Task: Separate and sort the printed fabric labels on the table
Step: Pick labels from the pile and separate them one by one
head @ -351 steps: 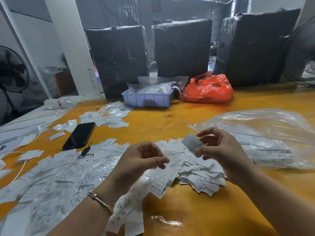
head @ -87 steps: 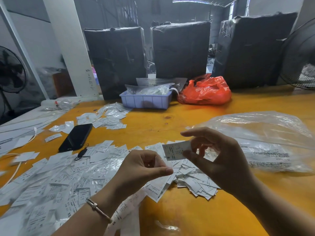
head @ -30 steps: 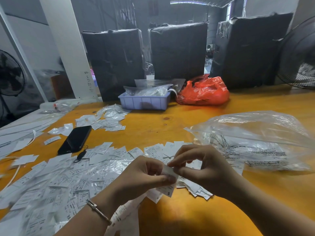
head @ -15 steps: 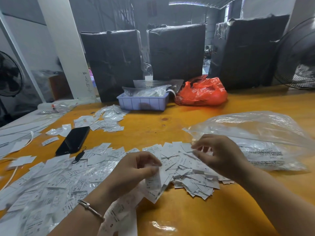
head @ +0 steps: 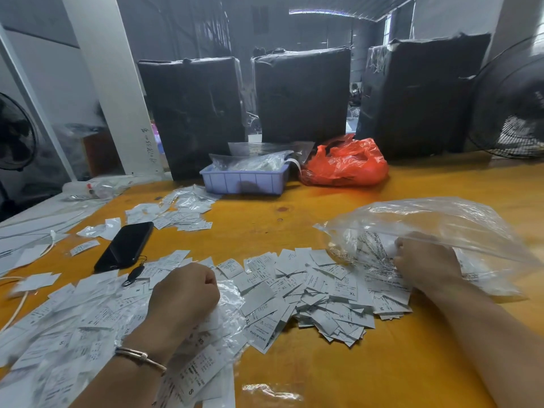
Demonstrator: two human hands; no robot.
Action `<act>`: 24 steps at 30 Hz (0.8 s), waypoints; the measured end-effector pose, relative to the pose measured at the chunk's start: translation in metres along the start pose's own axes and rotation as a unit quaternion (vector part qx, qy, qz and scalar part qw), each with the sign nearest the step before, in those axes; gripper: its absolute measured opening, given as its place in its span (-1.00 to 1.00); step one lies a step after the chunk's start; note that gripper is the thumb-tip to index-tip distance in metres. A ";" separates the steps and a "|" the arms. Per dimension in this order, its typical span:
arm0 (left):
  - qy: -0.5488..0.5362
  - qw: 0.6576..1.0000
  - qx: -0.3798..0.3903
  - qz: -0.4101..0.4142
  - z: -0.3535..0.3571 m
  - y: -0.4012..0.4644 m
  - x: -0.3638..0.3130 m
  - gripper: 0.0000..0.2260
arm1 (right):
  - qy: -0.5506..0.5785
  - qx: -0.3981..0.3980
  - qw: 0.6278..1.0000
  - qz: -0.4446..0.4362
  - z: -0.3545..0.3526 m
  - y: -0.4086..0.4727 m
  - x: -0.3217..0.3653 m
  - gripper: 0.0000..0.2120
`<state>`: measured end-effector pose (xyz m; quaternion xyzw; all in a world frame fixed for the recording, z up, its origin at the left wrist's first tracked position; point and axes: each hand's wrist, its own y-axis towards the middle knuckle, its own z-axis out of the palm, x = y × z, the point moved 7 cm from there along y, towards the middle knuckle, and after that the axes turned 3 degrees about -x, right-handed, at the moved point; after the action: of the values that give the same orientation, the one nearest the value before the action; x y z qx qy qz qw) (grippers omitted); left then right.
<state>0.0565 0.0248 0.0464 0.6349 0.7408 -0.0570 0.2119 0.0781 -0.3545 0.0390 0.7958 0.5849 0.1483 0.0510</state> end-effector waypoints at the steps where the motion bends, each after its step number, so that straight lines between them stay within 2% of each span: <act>1: 0.000 1.000 -0.012 0.007 -0.002 -0.001 -0.002 -0.77 | -0.023 -0.004 1.000 -0.006 0.001 0.001 0.000 -0.86; 3: -0.007 0.999 -0.031 0.025 -0.004 -0.004 -0.008 -0.75 | -0.029 -0.024 0.999 -0.003 0.002 0.004 -0.002 -0.86; 6: -0.031 0.997 -0.045 0.046 -0.004 -0.005 -0.015 -0.75 | 0.053 -0.054 0.997 0.025 -0.001 0.008 -0.007 -0.83; 11: -0.103 0.991 -0.014 0.082 0.006 -0.006 -0.020 -0.73 | 0.096 -0.090 0.991 0.030 -0.006 0.007 -0.007 -0.79; 15: -0.140 0.985 -0.002 0.101 0.010 -0.008 -0.025 -0.72 | 0.171 -0.209 0.963 -0.007 -0.029 -0.004 0.003 -0.84; 17: -0.152 0.982 -0.004 0.112 0.010 -0.009 -0.028 -0.72 | 0.243 -0.228 0.943 -0.002 -0.033 -0.009 0.007 -0.87; 19: -0.164 0.978 -0.013 0.128 0.008 -0.010 -0.031 -0.74 | 0.339 -0.183 0.922 0.021 -0.026 -0.011 0.011 -0.88; 22: -0.177 0.968 -0.010 0.180 0.008 -0.014 -0.039 -0.77 | 0.426 -0.074 0.901 0.004 -0.015 -0.018 0.033 -0.82; 24: -0.207 0.954 0.030 0.215 0.015 -0.017 -0.047 -0.79 | 0.530 0.018 0.848 0.015 -0.010 -0.026 0.049 -0.82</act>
<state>0.0484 -0.0269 0.0479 0.7596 0.5244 -0.1628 0.3486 0.0643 -0.3010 0.0505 0.6057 0.5135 0.5377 -0.2835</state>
